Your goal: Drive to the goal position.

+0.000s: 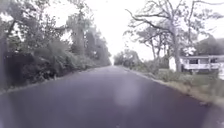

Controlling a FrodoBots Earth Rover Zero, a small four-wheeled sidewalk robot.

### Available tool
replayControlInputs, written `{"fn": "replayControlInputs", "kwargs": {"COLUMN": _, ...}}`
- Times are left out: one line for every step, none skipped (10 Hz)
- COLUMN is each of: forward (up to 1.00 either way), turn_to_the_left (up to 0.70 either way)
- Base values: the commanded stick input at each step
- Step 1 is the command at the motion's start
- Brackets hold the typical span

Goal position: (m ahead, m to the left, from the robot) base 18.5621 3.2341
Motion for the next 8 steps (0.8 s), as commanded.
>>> {"fn": "replayControlInputs", "kwargs": {"forward": 1.0, "turn_to_the_left": -0.23}}
{"fn": "replayControlInputs", "kwargs": {"forward": 1.0, "turn_to_the_left": -0.38}}
{"fn": "replayControlInputs", "kwargs": {"forward": 1.0, "turn_to_the_left": -0.38}}
{"fn": "replayControlInputs", "kwargs": {"forward": 1.0, "turn_to_the_left": -0.25}}
{"fn": "replayControlInputs", "kwargs": {"forward": 1.0, "turn_to_the_left": 0.0}}
{"fn": "replayControlInputs", "kwargs": {"forward": 1.0, "turn_to_the_left": 0.0}}
{"fn": "replayControlInputs", "kwargs": {"forward": 1.0, "turn_to_the_left": 0.0}}
{"fn": "replayControlInputs", "kwargs": {"forward": 1.0, "turn_to_the_left": 0.0}}
